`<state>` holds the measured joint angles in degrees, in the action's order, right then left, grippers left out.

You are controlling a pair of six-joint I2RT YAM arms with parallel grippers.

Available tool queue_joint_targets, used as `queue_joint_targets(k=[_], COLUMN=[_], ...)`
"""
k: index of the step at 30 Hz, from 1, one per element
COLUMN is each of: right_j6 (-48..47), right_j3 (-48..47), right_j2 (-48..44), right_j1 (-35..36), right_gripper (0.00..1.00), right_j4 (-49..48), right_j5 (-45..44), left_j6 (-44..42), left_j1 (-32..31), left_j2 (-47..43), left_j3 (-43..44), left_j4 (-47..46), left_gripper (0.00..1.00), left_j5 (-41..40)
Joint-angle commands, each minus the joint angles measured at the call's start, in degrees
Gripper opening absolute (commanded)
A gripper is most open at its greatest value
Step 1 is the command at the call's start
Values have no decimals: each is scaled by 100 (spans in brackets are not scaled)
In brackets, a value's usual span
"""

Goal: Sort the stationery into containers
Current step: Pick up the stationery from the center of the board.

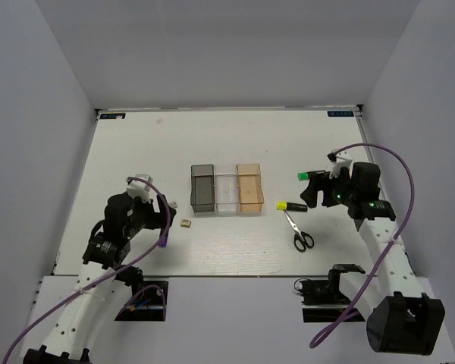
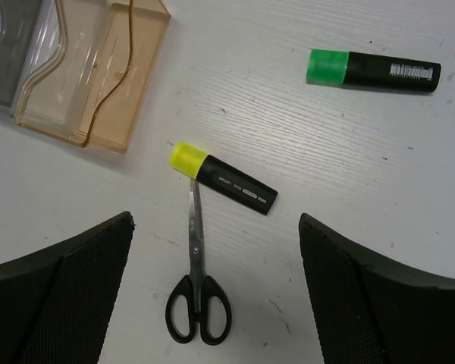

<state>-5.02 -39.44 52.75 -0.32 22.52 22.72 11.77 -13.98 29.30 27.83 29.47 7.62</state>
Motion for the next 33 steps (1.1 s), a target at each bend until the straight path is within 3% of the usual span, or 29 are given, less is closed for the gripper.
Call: queue_joint_targets(k=[1,3,7,8,10,11,12,17,18,19,20,21,22,23,25,26,28,33], right_j6=[-131,-385,-825,-878,-983,-984,-1019,-1771,-1853,-1689,-1609,-1529,-1494,-1528,-1616,-1677,-1704,-1722], right_j3=[94,138,104,77,51,16,-72,-195,-213,-187,-117,-73,-29,-2,-20,-46,-72,-90], right_j2=[-230,-318,-353,-345,-292,-240,-187,7,24,-1,-54,-54,-107,-142,-151,-134,-116,-125], right_j1=[-3,-3,-3,-3,-12,-12,-30,-21,-12,-30,-4,-3,5,-3,-3,-3,-3,-21], right_gripper=[90,90,90,90,90,90,90,90,90,73,1,0,0,7,66,87,89,89], right_j4=[-116,-12,322,358,454,446,524,954,1043,930,903,868,772,797,823,859,859,894], right_j5=[259,320,251,120,-413,-478,-792,-603,-472,-383,-408,-400,-313,-234,-163,-154,-136,-75], left_j6=[-140,-123,-105,-87,-35,-17,44,439,562,633,642,625,459,292,-461,-926,-1614,-2240], left_j1=[0,0,-8,-8,-17,-9,-8,-26,-9,-9,-17,-17,-17,-9,18,44,114,115], left_j2=[32,76,348,435,715,831,1102,2518,2885,3236,3605,3774,4089,4432,4890,5119,5417,6026], left_j3=[12,-6,11,38,90,186,353,1153,1345,1513,1575,1724,1882,1988,2480,2551,2604,2805], left_j4=[-143,-161,-232,-258,-310,-311,-224,374,436,489,507,481,419,401,533,516,314,260], left_gripper=[90,86,67,50,25,6,0,0,19,32,41,48,53,55,56,56,55,53], left_j5=[372,433,530,495,452,347,337,-295,-687,-735,-735,-875,-850,-771,-613,-395,-104,-103])
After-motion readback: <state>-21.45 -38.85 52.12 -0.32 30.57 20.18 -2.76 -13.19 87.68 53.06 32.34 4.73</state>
